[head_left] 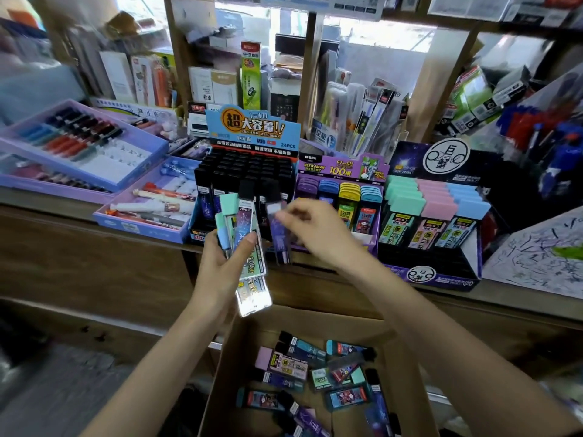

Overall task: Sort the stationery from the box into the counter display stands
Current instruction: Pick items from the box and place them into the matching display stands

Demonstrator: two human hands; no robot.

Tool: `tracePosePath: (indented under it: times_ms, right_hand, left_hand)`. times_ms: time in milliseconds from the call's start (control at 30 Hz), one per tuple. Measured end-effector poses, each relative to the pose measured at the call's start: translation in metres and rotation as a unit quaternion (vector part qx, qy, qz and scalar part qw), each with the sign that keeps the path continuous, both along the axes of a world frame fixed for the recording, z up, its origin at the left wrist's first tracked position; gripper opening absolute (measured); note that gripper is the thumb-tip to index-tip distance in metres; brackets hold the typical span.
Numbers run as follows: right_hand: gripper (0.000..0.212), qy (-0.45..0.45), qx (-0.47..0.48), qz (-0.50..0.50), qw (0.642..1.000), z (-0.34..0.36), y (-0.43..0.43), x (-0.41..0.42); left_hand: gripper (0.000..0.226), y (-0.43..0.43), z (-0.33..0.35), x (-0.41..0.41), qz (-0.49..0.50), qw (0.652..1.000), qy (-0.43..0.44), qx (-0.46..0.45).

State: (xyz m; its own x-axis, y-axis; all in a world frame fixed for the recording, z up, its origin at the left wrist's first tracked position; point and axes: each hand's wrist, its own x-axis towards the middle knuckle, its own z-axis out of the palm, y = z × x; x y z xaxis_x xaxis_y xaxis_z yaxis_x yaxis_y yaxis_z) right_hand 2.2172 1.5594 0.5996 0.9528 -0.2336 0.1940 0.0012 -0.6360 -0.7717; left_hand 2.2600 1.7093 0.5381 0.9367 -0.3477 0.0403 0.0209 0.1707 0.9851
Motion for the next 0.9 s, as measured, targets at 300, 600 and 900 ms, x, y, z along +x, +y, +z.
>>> tracePosePath:
  times_ms: [300, 600, 900]
  right_hand:
    - [0.016, -0.059, -0.007, -0.087, 0.994, 0.0, -0.024, 0.036]
    - [0.014, -0.029, -0.009, -0.093, 0.995, -0.006, -0.025, 0.043]
    - [0.011, -0.061, -0.031, -0.121, 0.99, -0.003, -0.026, 0.05]
  left_hand:
    - [0.053, 0.021, -0.004, 0.015, -0.006, 1.0, 0.011, -0.015]
    - [0.053, 0.016, -0.009, 0.019, -0.022, 0.999, 0.013, -0.023]
    - [0.047, 0.02, -0.012, 0.021, -0.037, 0.999, 0.009, -0.035]
